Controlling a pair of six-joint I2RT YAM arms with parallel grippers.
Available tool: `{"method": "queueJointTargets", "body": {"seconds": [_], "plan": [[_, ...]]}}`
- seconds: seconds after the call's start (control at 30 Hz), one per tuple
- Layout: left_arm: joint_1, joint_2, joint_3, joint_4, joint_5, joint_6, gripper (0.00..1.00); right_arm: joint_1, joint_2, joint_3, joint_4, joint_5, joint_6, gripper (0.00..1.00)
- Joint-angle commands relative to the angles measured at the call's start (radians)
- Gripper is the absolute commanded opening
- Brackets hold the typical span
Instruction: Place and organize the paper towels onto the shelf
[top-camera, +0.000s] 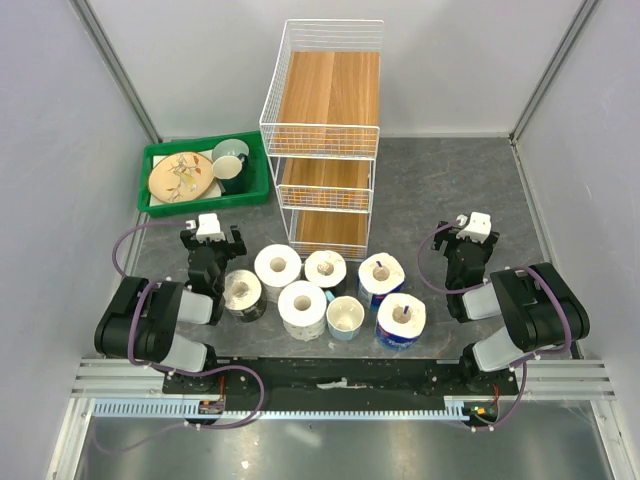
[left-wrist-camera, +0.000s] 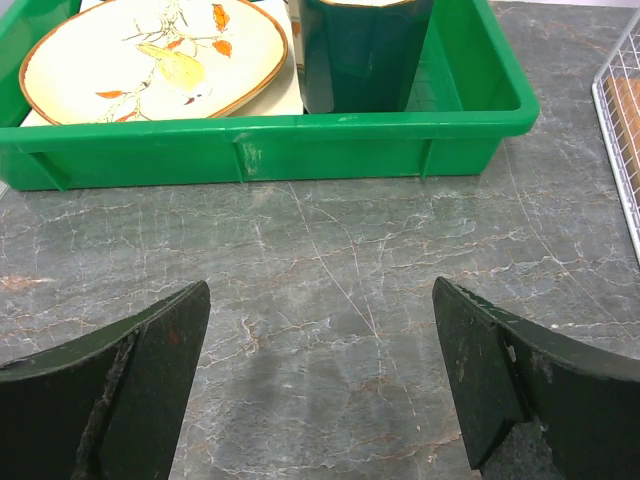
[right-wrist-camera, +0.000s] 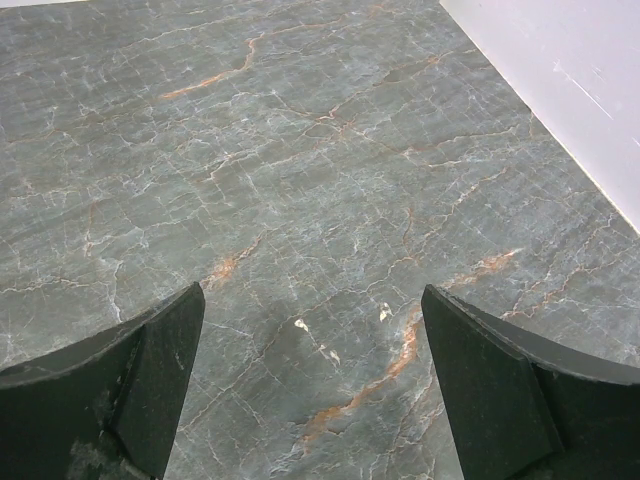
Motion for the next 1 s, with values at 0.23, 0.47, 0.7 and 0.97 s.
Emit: {"method": "queueJointTargets", "body": {"seconds": [0.23, 0.47, 0.7, 0.97], "plan": [[0.003, -0.010, 0.025, 0.021, 0.000, 0.013, 0.99, 0.001, -0.006, 0.016, 0.036, -0.011, -0.006, 0.98], [0.009, -0.010, 0.026, 0.015, 0.007, 0.011, 0.99, 0.003, -0.006, 0.016, 0.036, -0.012, -0.004, 0.98], [0.009, -0.012, 0.025, 0.018, 0.006, 0.013, 0.99, 0.003, -0.109, 0.026, -0.014, -0.052, -0.014, 0.98], [0.009, -0.010, 0.026, 0.018, 0.007, 0.011, 1.00, 0.004, -0.527, 0.141, -0.521, 0.037, 0.112, 0.98]]}}
